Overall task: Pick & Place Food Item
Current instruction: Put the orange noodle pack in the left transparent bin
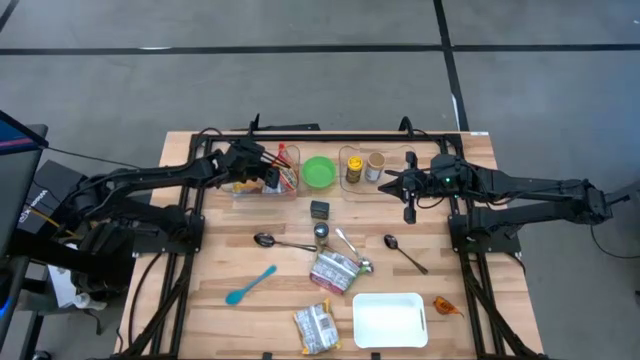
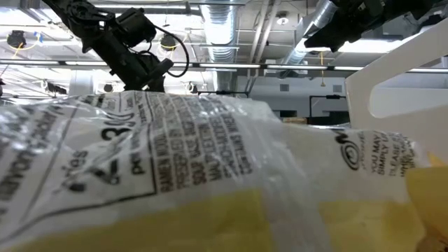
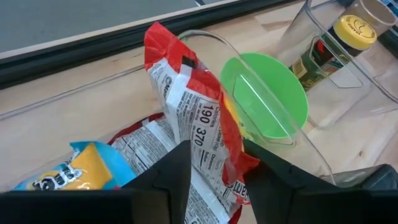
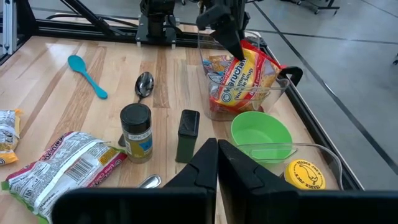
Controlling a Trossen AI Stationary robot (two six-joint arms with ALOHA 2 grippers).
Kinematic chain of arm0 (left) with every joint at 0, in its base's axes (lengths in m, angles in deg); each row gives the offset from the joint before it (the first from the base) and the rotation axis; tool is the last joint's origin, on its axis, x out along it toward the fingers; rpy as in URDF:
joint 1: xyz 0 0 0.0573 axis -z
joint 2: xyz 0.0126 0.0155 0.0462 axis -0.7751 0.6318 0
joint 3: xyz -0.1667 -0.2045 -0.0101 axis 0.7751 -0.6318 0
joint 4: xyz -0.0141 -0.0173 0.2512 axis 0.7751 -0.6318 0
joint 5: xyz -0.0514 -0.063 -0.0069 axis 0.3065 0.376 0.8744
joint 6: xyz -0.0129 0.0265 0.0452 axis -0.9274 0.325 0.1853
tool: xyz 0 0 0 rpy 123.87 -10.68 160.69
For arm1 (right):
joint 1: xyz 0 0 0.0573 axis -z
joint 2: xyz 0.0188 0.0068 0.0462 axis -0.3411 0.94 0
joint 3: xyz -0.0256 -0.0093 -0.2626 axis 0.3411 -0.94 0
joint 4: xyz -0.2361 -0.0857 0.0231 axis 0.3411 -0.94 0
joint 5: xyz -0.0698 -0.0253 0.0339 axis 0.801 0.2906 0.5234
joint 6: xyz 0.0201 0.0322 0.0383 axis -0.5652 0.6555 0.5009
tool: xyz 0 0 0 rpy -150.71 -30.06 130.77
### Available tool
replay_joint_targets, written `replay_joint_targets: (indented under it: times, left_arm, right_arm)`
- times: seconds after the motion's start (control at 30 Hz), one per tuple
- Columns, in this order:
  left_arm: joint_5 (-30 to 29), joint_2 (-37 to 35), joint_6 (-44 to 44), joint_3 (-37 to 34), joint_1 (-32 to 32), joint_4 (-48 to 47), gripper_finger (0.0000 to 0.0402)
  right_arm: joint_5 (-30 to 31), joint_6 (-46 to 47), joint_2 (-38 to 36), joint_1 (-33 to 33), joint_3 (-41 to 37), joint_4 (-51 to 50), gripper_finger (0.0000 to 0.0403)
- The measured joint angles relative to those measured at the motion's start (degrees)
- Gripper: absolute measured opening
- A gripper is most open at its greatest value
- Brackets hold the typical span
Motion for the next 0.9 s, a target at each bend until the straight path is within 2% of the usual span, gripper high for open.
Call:
replay_joint_targets:
  times: [0.37,0.67,0.9]
  left_arm:
    - [0.04,-0.04,0.08,0.0,0.0,1.43,0.0007]
    - [0.7,-2.16,1.85,0.0,0.0,2.64,0.0001]
    - [8.78,-7.57,5.72,0.0,0.0,3.35,0.0001]
  right_arm:
    - [0.0,-0.01,0.0,0.02,0.0,0.0,0.0005]
    - [-0.01,-0.02,0.0,0.04,0.0,-0.02,0.0005]
    - [0.0,-0.02,0.0,0.06,0.0,-0.01,0.0005]
